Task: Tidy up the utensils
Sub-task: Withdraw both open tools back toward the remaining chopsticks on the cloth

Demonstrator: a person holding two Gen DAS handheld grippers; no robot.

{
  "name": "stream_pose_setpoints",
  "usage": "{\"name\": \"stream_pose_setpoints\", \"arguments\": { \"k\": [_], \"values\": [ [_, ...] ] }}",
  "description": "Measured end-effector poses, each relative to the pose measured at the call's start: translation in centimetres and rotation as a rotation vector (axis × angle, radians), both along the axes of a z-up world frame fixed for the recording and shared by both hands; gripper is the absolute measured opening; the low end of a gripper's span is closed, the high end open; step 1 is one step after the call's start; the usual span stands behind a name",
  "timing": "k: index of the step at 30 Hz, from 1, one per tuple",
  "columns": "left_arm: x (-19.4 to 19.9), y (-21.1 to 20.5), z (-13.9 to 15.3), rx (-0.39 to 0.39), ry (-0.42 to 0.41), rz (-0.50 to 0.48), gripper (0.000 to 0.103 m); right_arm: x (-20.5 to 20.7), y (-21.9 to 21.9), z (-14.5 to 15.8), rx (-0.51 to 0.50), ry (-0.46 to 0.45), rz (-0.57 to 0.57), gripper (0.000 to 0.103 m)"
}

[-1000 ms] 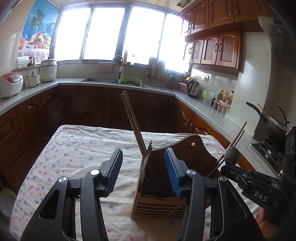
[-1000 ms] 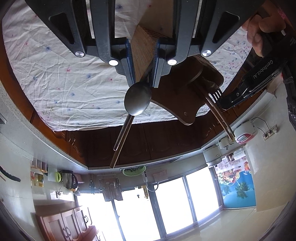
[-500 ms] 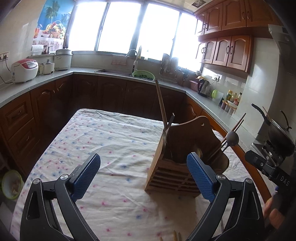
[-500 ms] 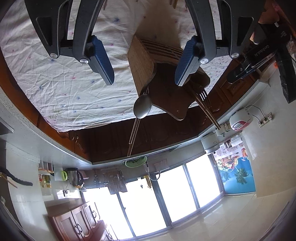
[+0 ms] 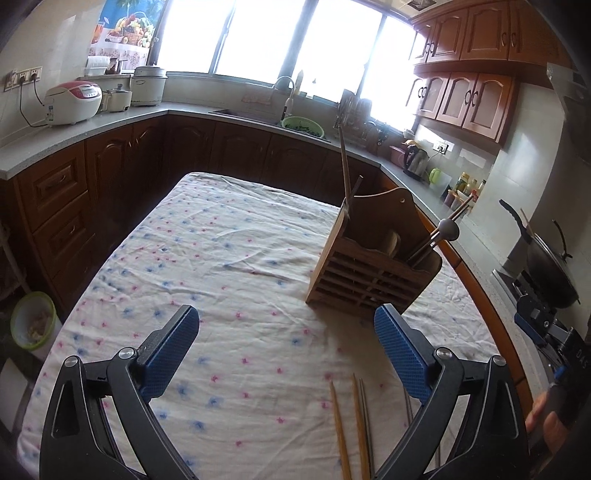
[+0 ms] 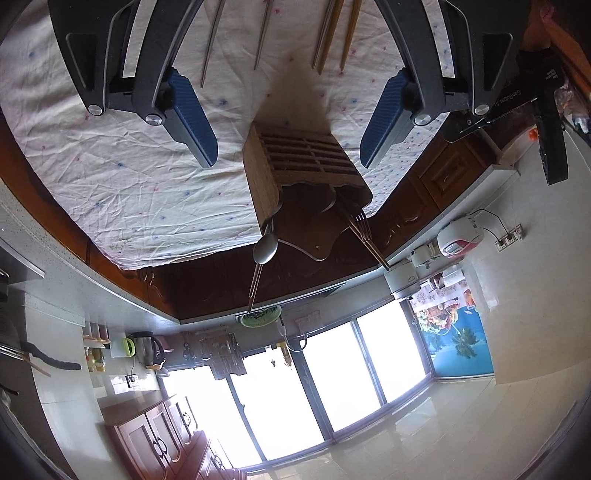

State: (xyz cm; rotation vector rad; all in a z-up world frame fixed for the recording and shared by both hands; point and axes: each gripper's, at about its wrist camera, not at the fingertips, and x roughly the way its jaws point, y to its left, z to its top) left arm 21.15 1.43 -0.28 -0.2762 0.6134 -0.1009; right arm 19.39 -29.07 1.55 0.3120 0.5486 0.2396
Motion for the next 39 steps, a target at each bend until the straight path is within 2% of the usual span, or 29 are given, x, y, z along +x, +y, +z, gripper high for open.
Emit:
{"name": "stream_pose_setpoints", "arguments": {
  "k": [8, 18, 29, 39],
  "values": [
    [-2.9, -0.3, -0.5, 0.016, 0.020, -0.024, 0.098, -3.5, -1.0, -0.8, 0.008, 0.019, -0.022, 0.081],
    [-4.6, -1.2, -2.3, 0.039, 0.064, -0.058, 0.098, -6.5, -1.7, -2.7, -0.008, 0.058, -0.037, 0.081],
    [-4.5, -2.0, -3.3, 0.064, 0.102, -0.076, 0.098, -6.9, -2.0, -4.1, -0.013, 0.101, -0.037, 0.081],
    [-3.0, -3.3, -5.1, 0.103, 0.178, -0.115, 0.098, -5.8, -1.4, -5.4, -0.034, 0.149, -0.020, 0.081]
  ]
}}
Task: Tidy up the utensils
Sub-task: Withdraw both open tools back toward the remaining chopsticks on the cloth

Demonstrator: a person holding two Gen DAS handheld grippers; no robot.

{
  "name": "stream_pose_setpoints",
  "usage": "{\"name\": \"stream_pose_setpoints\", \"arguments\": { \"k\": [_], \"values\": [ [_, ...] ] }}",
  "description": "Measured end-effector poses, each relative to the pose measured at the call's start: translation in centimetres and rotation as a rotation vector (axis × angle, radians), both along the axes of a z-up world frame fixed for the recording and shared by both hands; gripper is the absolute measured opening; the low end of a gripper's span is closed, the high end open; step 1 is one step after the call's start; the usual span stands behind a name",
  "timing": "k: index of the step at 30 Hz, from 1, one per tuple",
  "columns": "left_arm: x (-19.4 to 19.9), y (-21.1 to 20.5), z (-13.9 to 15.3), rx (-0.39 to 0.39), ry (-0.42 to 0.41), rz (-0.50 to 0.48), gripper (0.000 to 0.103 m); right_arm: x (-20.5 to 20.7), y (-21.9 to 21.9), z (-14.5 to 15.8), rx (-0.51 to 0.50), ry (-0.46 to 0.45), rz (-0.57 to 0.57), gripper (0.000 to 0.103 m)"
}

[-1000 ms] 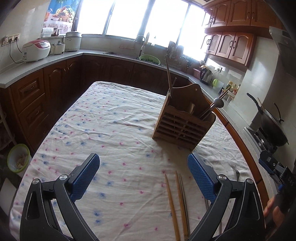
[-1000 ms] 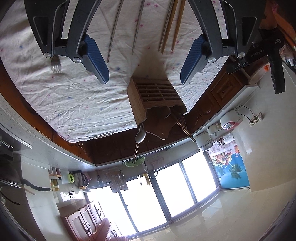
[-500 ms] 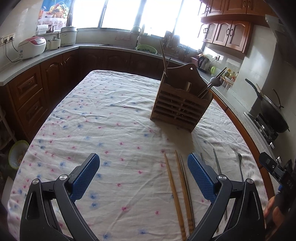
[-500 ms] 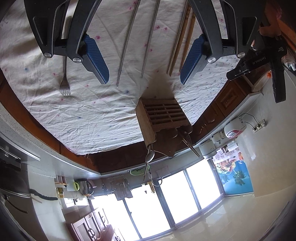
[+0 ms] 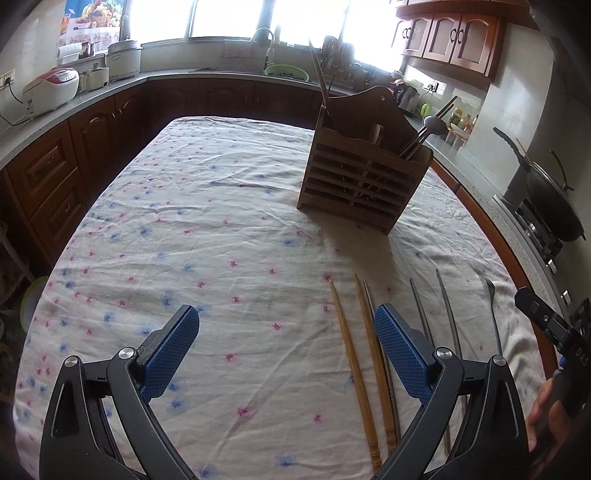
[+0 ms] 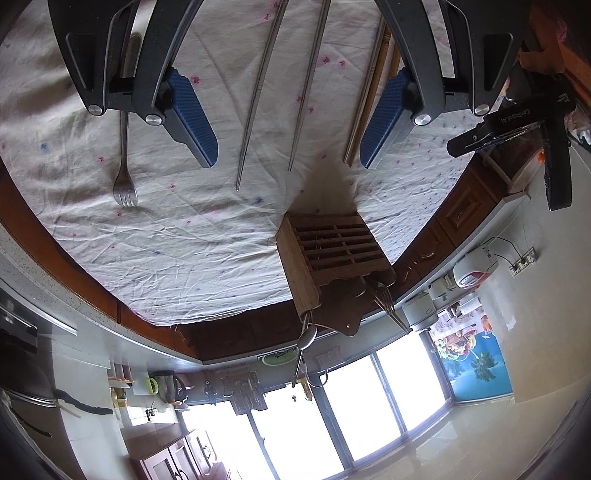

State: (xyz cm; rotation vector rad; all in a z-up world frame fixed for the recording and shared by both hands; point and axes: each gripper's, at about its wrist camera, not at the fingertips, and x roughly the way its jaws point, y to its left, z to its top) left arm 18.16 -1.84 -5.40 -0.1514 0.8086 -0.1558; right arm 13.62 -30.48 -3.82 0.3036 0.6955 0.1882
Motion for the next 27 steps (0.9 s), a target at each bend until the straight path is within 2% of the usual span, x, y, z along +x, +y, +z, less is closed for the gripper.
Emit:
{"name": "stream_pose_setpoints", "arguments": {
  "k": [13, 16, 17, 23, 27],
  "values": [
    [2.5, -1.9, -1.8, 0.055, 0.068, -0.035, 0.098, 2.5, 0.5, -1.9, -0.018, 0.072, 0.029, 0.078],
    [3.0, -2.2, -1.9, 0.062, 0.071, -0.038, 0.097, 3.0, 0.7, -2.3, -0.016, 0.090, 0.036, 0.070],
    [3.2, -2.2, -2.0, 0.064, 0.073, -0.042, 0.096, 3.1, 0.8, -2.5, -0.016, 0.096, 0.039, 0.064],
    [4.6, -3.1, -3.0, 0.082, 0.123, -0.082, 0.080, 4.6, 2.2, -3.3, -0.024, 0.133, 0.082, 0.038],
    [5.6, -3.8, -3.8, 0.080, 0.156, -0.106, 0.072, 6.1, 3.4, -4.2, -0.037, 0.165, 0.115, 0.031]
  ]
}}
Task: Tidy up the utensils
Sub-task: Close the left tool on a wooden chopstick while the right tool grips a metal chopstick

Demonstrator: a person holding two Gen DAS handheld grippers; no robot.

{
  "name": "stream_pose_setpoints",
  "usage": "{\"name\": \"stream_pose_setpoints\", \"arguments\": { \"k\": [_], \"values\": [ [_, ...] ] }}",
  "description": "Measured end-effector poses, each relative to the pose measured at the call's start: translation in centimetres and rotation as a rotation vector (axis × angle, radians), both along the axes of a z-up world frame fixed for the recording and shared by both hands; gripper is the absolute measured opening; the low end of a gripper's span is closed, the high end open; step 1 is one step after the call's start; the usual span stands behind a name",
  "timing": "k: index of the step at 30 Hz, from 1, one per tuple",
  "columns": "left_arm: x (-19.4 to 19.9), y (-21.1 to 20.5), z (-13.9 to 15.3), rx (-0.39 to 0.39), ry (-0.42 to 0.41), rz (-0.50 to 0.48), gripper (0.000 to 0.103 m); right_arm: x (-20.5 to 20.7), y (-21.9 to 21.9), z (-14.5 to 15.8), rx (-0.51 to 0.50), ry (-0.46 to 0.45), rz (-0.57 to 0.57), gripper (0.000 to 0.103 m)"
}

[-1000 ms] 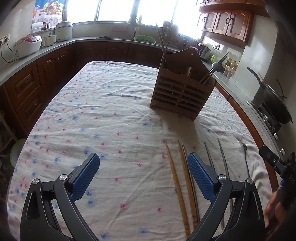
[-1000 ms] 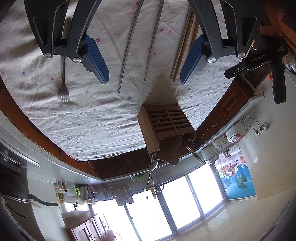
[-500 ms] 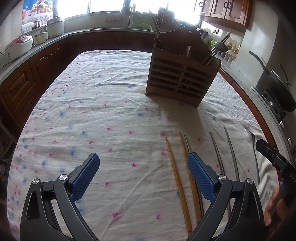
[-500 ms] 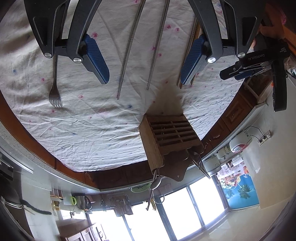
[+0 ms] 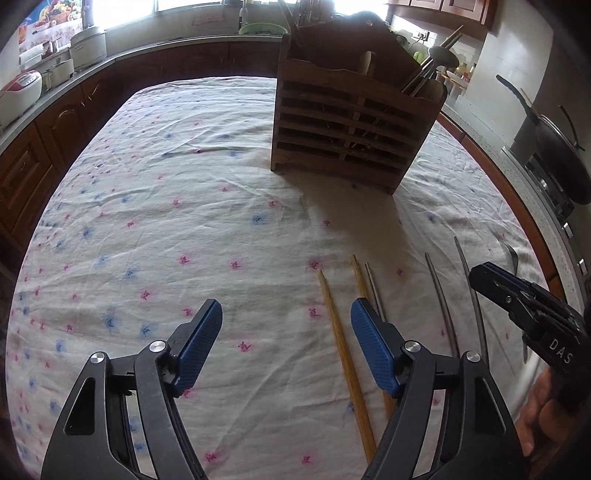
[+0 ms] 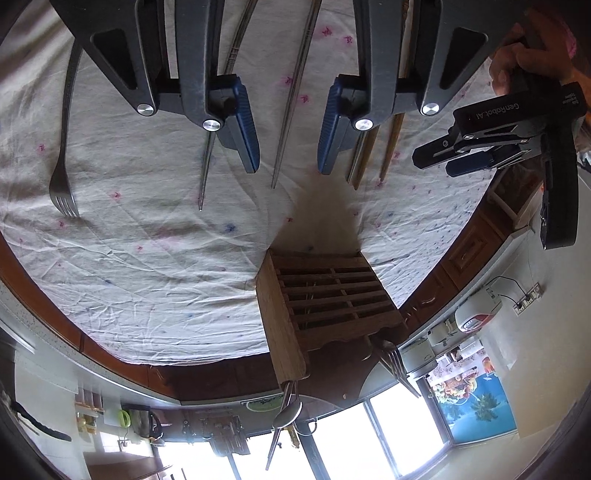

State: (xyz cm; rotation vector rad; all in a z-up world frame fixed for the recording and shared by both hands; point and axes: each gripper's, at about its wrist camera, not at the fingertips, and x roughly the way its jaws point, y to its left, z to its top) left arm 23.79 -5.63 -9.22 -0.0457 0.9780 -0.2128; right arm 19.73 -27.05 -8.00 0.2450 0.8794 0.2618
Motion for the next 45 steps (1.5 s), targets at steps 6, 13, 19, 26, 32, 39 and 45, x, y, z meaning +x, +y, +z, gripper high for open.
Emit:
{"name": "stream_pose_setpoints", "arguments": {
  "k": [6, 13, 19, 26, 32, 39, 45],
  "values": [
    [1.9, -1.3, -1.3, 0.023, 0.070, -0.042, 0.052, 2.1, 0.9, -1.7, -0.025, 0.053, 0.027, 0.026],
    [2.5, -3.8, -1.9, 0.143, 0.039, -0.081, 0.050, 3.7, 2.3, -3.3, -0.120, 0.093, 0.086, 0.025],
    [2.1, -5.3, -1.8, 0.160, -0.003, -0.137, 0.016, 4.0, 2.6, -3.4, -0.193, 0.084, 0.094, 0.009],
    [2.7, -4.3, -1.4, 0.064, 0.036, -0.130, 0.006, 4.3, 1.9, -3.3, -0.127, 0.106, 0.066, 0.004],
    [1.9, -1.8, 0.0, -0.030, 0.038, -0.105, 0.004, 3.4, 1.2, -1.6, -0.038, 0.081, 0.053, 0.004],
    [0.3, 0.0, 3.1, -0.101, -0.008, -0.094, 0.004, 2.3, 1.1, 1.0, 0.003, 0.027, 0.057, 0.004],
    [-1.8, 1.4, 6.4, -0.134, -0.079, -0.089, 0.004, 1.2, 1.2, 3.3, 0.022, -0.030, 0.058, 0.004]
  ]
}}
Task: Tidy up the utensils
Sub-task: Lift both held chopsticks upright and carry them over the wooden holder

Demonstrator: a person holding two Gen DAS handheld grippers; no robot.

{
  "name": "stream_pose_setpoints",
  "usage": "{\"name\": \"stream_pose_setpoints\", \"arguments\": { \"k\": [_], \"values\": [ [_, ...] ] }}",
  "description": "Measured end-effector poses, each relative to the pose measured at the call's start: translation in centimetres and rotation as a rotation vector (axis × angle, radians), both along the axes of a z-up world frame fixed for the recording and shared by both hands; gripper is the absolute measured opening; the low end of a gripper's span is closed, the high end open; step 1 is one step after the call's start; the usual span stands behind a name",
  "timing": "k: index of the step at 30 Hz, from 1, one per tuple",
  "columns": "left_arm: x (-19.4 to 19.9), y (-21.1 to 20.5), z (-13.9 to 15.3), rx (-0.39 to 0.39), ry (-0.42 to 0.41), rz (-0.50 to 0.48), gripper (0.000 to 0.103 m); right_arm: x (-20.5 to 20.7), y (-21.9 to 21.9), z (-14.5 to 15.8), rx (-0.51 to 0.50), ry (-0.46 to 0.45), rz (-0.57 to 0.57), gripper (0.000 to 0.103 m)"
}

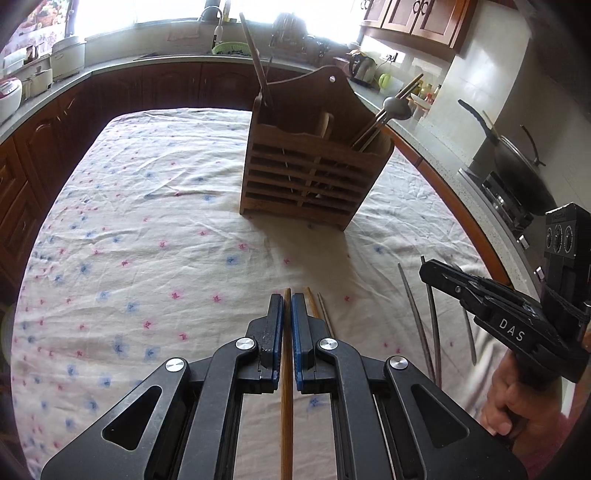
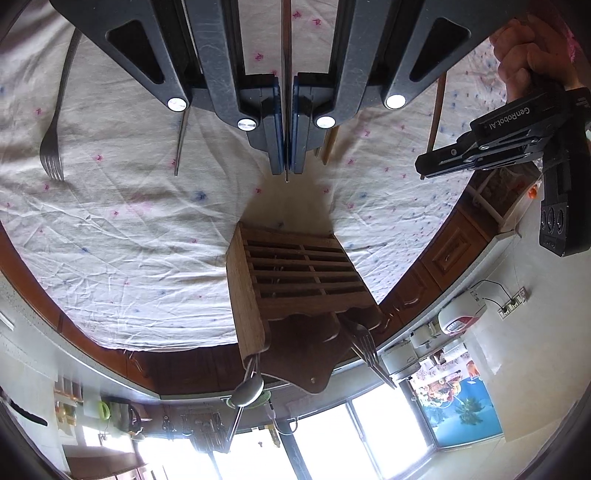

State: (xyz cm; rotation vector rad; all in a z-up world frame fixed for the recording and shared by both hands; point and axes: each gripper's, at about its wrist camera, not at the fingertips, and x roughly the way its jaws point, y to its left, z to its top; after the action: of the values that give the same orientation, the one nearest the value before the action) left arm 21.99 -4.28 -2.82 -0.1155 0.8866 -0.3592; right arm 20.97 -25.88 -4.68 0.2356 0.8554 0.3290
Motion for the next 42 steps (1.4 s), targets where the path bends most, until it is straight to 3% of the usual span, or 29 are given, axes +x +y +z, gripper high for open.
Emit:
{"name": "stream_pose_setpoints", "arguments": {
  "k": [18, 42],
  "values": [
    [-5.9, 2.8, 6.6, -0.120, -0.211, 0.017, 0.004, -4.5, 0.2, 6.7, 0.033, -0.194, 0.002, 0.004],
    [-7.2, 5.1, 10.8, -0.192, -0.333, 0.065, 0.004, -5.8, -0.2, 11.2, 0.051, -0.341, -0.026, 0.004]
  ]
}}
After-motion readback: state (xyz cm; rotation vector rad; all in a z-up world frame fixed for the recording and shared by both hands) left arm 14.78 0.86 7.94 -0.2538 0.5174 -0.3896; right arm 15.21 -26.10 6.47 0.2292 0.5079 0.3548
